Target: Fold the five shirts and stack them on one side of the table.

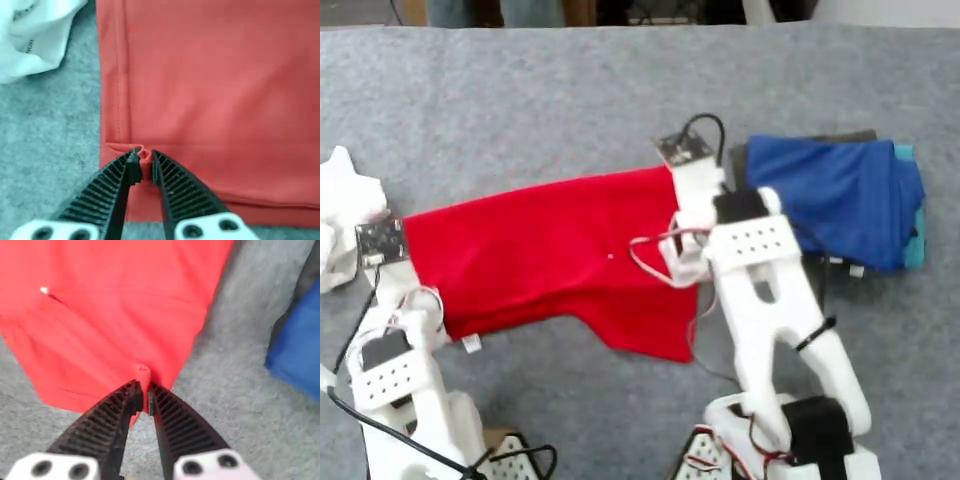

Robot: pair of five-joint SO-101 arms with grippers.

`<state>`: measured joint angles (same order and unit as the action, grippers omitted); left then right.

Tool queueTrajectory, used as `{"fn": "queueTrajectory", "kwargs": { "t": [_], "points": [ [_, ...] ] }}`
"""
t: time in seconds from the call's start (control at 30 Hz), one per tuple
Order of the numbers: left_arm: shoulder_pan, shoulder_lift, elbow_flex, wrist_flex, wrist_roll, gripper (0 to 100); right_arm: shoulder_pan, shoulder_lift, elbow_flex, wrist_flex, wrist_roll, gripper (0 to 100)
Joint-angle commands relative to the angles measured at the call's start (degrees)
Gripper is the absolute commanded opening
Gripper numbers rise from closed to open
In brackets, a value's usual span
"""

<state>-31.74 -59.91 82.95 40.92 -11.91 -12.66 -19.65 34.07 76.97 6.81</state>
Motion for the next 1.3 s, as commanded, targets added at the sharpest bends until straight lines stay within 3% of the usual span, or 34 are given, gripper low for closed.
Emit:
{"fn": "queueTrajectory", "kwargs": {
  "t": [0.0,0.17,0.7,0.87,1.0,1.07,1.13,1.2,1.27],
  "points": [
    [-2.42,-0.88,-0.57,-2.11,-0.26,3,0.53,-4.00,3.12,-1.41,-0.44,1.4],
    [-4.62,-0.79,0.31,-2.02,-4.04,3,0.70,-8.66,8.48,-1.41,-0.09,1.4],
    [-5.85,-0.97,0.04,0.09,-4.40,4,-2.90,-13.14,19.21,-6.68,-0.26,1.8],
    [-7.34,-1.41,-4.62,11.08,-4.75,18,-2.64,-13.49,18.59,-6.24,-0.53,18.7],
    [-9.10,-1.41,-10.77,15.91,-4.92,19,-2.64,-13.41,12.97,-3.43,-0.53,26.7],
    [-11.38,-1.41,-15.69,17.85,-4.13,19,-3.08,-13.05,8.13,-1.67,-0.97,23.8],
    [-13.49,-1.41,-20.88,19.52,1.41,16,-4.84,-12.88,3.47,-2.81,-3.96,13.0],
    [-14.02,-1.05,-24.57,20.40,6.51,6,-7.56,-10.86,0.84,-7.12,-5.36,0.6],
    [-13.32,-0.79,-25.45,18.81,9.58,4,-10.73,-6.81,-0.22,-11.43,-6.86,4.2]
  ]
}}
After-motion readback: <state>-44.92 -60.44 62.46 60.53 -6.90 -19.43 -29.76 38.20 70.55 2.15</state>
